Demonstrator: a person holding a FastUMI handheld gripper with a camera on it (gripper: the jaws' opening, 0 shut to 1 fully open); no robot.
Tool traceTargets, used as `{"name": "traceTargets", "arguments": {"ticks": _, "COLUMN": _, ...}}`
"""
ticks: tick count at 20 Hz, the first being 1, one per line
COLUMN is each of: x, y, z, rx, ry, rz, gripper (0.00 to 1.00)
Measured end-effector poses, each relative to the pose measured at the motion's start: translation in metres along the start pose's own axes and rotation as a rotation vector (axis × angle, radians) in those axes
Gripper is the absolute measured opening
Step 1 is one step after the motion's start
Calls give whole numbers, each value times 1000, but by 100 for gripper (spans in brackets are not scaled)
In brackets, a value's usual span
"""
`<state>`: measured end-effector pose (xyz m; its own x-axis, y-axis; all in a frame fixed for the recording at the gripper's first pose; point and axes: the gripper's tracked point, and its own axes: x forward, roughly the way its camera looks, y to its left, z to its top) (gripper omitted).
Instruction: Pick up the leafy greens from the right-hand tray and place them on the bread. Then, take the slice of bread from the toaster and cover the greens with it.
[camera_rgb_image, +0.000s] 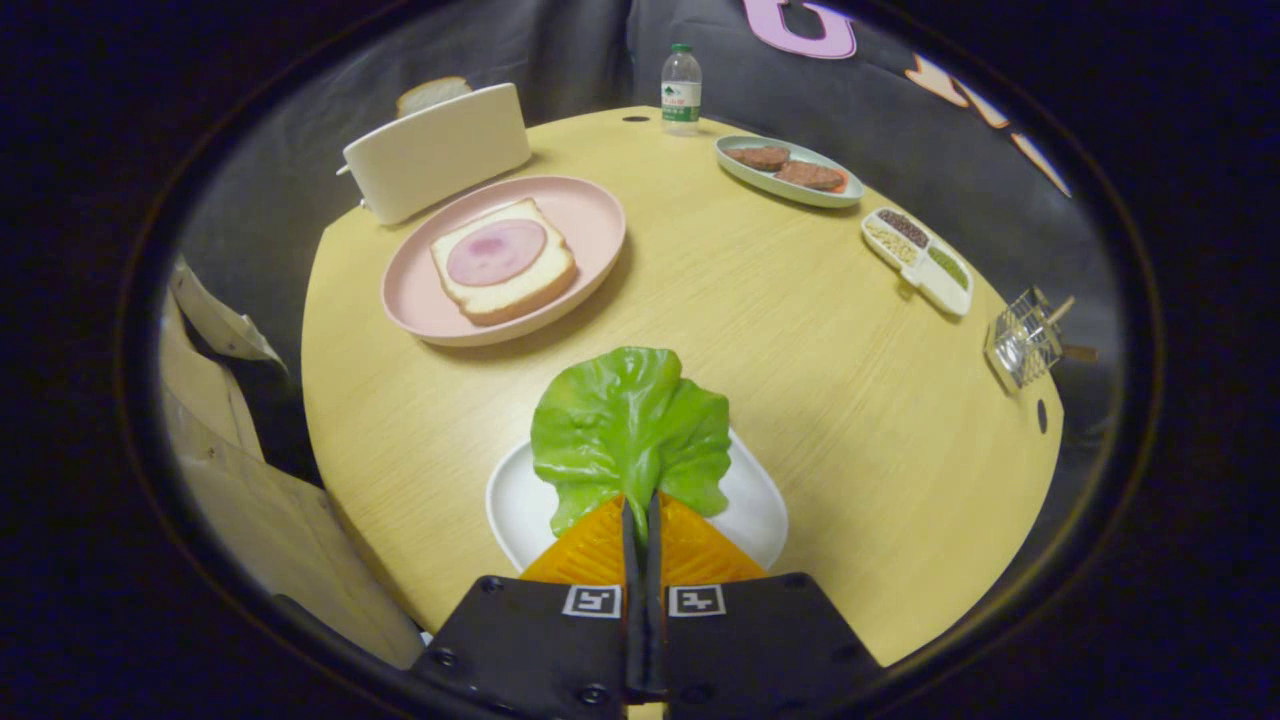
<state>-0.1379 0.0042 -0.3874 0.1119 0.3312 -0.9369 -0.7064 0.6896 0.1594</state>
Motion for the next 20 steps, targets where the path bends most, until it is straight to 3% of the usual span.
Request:
{"name": "traceTargets", "arguments": {"ticks": 10, "x": -32, "y": 35, "z": 68, "rx": -113, "ry": -81, "rz": -7, "gripper": 4}}
{"name": "traceTargets", "arguments": {"ticks": 20, "x": -12, "y": 80, "z": 120, "rx": -189, "ry": -88, "rz": 29, "gripper": 4}}
